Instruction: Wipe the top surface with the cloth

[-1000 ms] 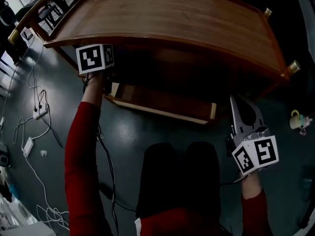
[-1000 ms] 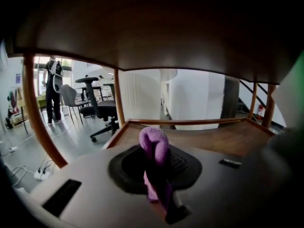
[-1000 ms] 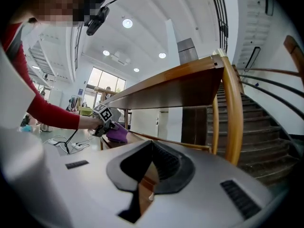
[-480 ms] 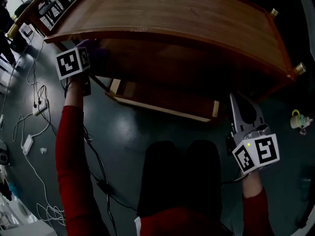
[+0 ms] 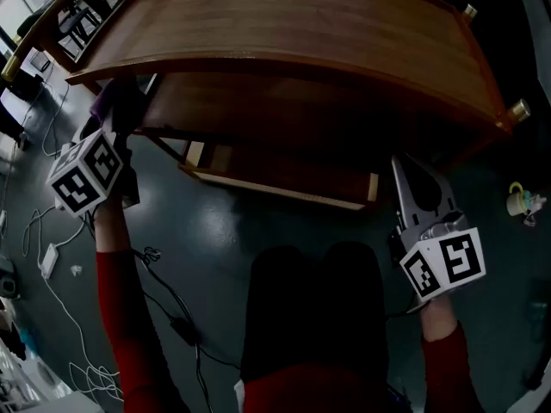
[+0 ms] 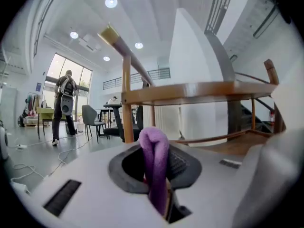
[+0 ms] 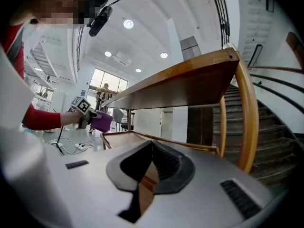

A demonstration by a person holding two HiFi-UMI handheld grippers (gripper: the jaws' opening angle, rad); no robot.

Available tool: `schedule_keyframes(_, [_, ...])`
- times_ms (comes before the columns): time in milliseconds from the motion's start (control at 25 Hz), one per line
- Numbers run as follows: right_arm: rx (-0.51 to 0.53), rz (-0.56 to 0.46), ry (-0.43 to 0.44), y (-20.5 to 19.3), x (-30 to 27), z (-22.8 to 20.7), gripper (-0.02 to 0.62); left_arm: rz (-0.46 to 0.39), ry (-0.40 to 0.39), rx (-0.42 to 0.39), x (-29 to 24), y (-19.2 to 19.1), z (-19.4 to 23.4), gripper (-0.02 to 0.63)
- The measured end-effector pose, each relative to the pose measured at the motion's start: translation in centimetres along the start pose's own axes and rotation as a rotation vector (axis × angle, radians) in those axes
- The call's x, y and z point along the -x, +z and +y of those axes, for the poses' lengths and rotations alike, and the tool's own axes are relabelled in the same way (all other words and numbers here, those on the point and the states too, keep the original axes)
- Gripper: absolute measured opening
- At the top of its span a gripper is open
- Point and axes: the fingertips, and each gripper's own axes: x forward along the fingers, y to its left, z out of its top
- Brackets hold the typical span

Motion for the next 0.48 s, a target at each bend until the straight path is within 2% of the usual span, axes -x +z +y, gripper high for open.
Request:
schedule_keyframes(120, [-0.003, -0.009, 0.007, 0.1, -0.2, 0.2, 0.012, -0.09, -0.049, 0.097, 4.7, 1.0, -0.9, 0.063])
schedule_keyframes(280, [-0.003, -0.023, 0.018, 0.4, -0.3, 0.3, 0.012, -0.192, -0.122, 0.185, 10.2, 1.6, -3.8, 0.063])
schedule_keyframes(360, [-0.004, -0.025, 0.021, 0.4, -0.4, 0.3, 0.012, -0.205, -0.154, 0.223, 11.8, 0.9, -5.7, 0.063])
schedule_keyframes(480, [-0.001, -0.024, 0.027, 0.3, -0.5, 0.4, 0.012, -0.171, -0.201, 0.253, 13.0, -1.1, -8.7, 0.063])
